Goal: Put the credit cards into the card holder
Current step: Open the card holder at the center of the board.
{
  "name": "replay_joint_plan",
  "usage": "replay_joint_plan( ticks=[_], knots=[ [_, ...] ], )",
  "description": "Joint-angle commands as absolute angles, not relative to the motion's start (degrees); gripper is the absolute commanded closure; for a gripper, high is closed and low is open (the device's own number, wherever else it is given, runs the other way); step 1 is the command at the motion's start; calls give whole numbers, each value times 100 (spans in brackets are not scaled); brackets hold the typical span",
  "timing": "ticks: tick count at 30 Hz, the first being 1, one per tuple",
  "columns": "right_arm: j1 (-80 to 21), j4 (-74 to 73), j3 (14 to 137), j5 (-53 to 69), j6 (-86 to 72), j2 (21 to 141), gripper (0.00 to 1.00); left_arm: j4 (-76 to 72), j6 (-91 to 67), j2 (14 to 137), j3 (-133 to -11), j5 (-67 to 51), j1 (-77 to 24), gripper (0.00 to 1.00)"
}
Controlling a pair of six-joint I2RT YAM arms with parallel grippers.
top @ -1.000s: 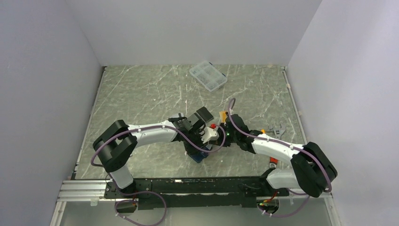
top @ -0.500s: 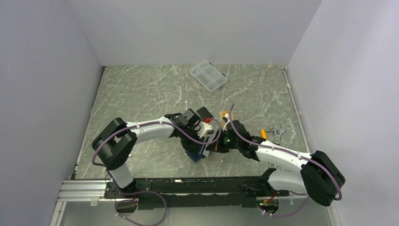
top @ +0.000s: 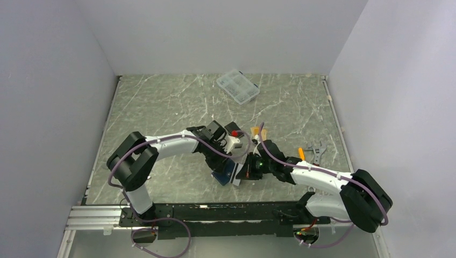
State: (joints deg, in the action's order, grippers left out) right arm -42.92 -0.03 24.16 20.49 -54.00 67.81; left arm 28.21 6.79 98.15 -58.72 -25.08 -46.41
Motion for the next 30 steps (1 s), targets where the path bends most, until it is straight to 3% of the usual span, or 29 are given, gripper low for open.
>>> replay_joint_plan(
  ticks=[1,6,20,30],
  knots=[
    [-4501,-483,2862,1694,-5253,6588,100,3078,124,10076,-6194,-3518,-4055,75],
    [-5160,-1263,3438,932,-5143,6732,100,2932,-411,10229,-6218,-4783,-3440,73],
    [-5353,-3920,6292,758,-4735,8911,100,2312,337,9223,-5470,-5044,-2719,73],
    [-5361,-4353,6297,703,-4871,9136,100,1686,-301,9016,-4992,-5323,-2434,76]
  ],
)
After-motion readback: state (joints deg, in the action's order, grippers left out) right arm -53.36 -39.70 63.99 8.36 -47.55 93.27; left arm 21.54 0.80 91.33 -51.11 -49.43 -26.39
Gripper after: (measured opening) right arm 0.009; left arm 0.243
